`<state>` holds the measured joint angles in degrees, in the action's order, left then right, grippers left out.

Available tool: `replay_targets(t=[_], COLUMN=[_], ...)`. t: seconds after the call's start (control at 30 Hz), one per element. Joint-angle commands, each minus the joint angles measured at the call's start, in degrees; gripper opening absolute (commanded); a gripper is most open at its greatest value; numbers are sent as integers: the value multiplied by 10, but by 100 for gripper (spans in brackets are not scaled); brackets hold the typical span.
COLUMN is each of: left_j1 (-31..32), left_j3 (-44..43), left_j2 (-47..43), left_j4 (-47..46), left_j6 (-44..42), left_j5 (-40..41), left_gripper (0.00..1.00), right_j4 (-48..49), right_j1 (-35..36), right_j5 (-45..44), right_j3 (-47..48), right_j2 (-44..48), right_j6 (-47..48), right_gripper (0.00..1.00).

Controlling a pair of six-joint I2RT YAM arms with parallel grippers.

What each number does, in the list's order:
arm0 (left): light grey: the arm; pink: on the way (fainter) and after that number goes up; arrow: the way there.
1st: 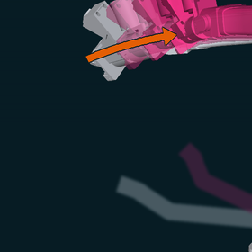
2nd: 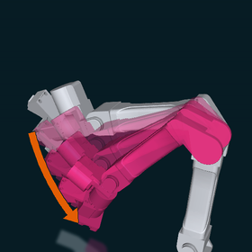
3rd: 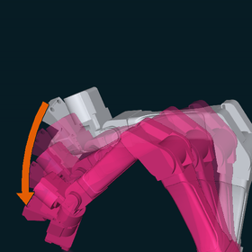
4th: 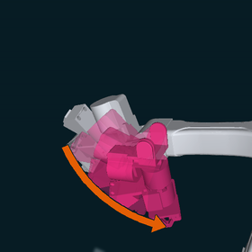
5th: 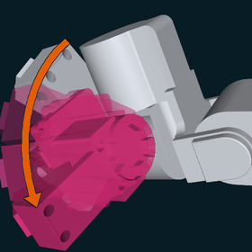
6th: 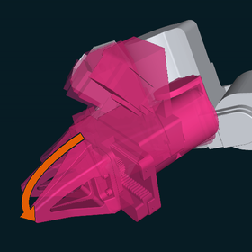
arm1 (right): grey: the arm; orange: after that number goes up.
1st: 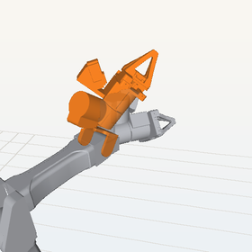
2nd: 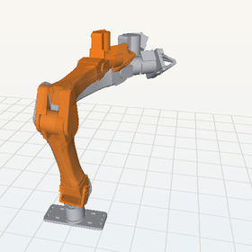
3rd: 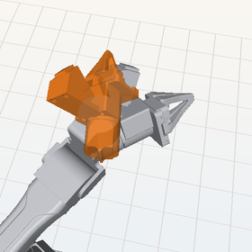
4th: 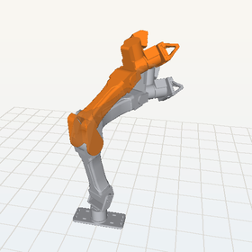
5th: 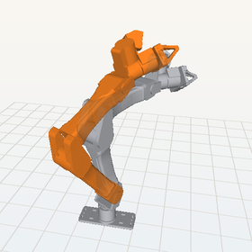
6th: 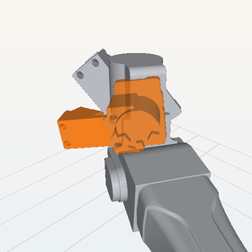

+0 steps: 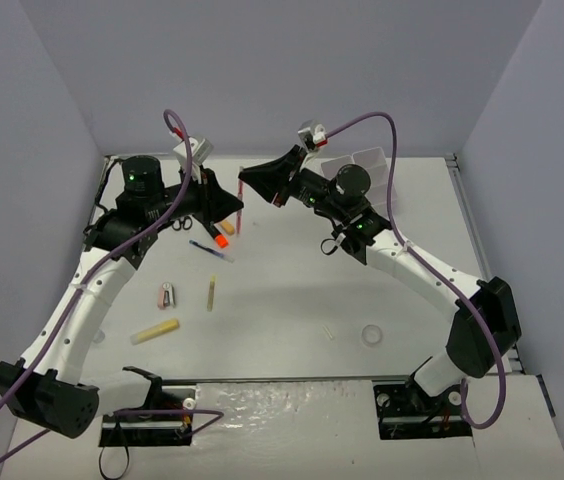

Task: Sort the stationery into containers
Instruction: Close the pen cap on the pen.

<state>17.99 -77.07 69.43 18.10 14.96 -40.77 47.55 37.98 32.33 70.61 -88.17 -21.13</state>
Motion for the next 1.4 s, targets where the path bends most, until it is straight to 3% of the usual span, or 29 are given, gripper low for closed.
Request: replay_targets(t=[0.0, 0.2, 1.37], left_j1=[-17, -17, -44], left_j3=[-48, -44, -46], left_j2=[-28, -27, -33], left_j4=[-162, -163, -101], left_j6=[-7, -12, -72], left_j5=[10, 10, 7], left_gripper=[0, 0, 0], right_j4=[-110, -48, -71], right_j1=[31, 57, 68], right_j5=[30, 16, 13], right_j3=[-37, -62, -46], right_j2=[-3, -11, -30], right_j6=[44, -5, 13], right_gripper=[0, 0, 0])
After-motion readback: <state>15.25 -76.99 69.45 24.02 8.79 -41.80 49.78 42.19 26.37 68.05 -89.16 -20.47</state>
